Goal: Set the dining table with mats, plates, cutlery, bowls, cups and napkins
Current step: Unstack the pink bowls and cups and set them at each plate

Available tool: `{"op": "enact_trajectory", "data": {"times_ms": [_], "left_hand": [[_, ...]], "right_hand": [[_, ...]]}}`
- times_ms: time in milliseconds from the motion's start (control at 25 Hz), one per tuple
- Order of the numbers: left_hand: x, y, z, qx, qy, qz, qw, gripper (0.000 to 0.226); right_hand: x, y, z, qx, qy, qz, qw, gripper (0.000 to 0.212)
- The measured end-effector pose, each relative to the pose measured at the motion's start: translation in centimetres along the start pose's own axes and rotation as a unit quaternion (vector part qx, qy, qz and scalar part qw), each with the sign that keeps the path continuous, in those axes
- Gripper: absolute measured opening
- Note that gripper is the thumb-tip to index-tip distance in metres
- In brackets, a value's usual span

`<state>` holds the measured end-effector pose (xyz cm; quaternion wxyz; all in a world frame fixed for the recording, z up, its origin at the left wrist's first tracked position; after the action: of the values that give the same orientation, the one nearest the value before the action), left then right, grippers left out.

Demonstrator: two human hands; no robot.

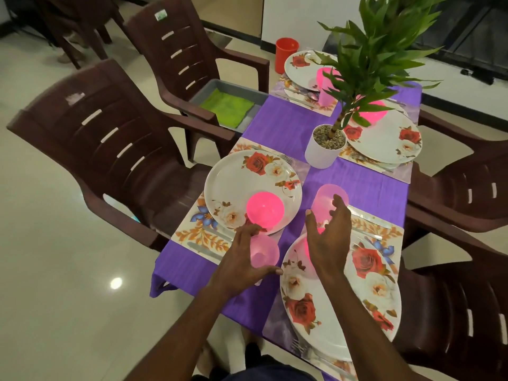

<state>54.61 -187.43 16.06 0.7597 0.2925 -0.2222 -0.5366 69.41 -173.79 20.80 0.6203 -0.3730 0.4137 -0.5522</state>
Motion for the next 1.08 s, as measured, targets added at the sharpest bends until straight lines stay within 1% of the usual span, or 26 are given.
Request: {"op": "enact_trajectory", "data": {"times_ms": [80, 120, 240, 360, 440, 520, 600, 720, 840, 1000, 1080], "left_hand": [[0.4, 0.0, 0.7, 0.004, -0.002, 0.024, 1.000, 0.098], [0.5, -0.1, 1.3, 0.005, 0.006, 0.039, 0.999, 0.091], [1.1, -2.0, 3.8, -0.014, 0.090, 0.089, 0.992, 0.067], [2.3, -6.2, 7.8, -0.007, 0.184, 0.164, 0.969, 0.050], [3.7, -8.9, 11.1, -0.055, 0.241, 0.175, 0.953, 0.052], [5.5, -12.0, 14.5, -0.107, 0.284, 0.191, 0.934, 0.055], [7.8, -16.1, 18.3, -0.110, 0.308, 0.236, 0.915, 0.059], [10.2, -22.2, 24.4, -0.093, 0.331, 0.272, 0.899, 0.063], [13.2, -28.7, 31.7, -0.102, 0.339, 0.288, 0.890, 0.065], [16.5, -36.8, 42.4, -0.162, 0.316, 0.267, 0.896, 0.069], [16.7, -39.5, 47.0, -0.195, 0.298, 0.252, 0.900, 0.068]], "right_hand": [[0.5, -1.0, -1.5, 0.002, -0.029, 0.031, 0.999, 0.066], [0.7, -1.6, -2.2, 0.003, -0.044, 0.049, 0.998, 0.064], [1.8, -3.3, -5.3, 0.018, -0.100, 0.103, 0.990, 0.056], [4.1, -5.7, -10.3, 0.007, -0.182, 0.149, 0.972, 0.053], [6.1, -7.6, -14.4, 0.009, -0.227, 0.185, 0.956, 0.053], [8.3, -9.5, -18.7, 0.025, -0.283, 0.212, 0.935, 0.058], [11.5, -11.5, -24.1, 0.056, -0.336, 0.240, 0.909, 0.063], [15.3, -13.6, -31.6, 0.088, -0.367, 0.280, 0.883, 0.066], [19.2, -16.6, -39.1, 0.116, -0.400, 0.305, 0.857, 0.063], [22.8, -23.4, -47.9, 0.119, -0.408, 0.333, 0.842, 0.064], [23.5, -26.2, -51.7, 0.119, -0.421, 0.345, 0.831, 0.066]]}}
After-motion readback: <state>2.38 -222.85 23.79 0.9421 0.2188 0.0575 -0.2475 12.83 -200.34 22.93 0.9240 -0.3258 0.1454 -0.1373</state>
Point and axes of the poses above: each hand's wrist, its own x-axis away from the middle knuckle, its own z-axis out of the back of the hand, y = z × x, the point moved 1 cm from there along -x, towards the middle knuckle, and after that the axes turned 15 degrees about -x, right-handed, at the moved point
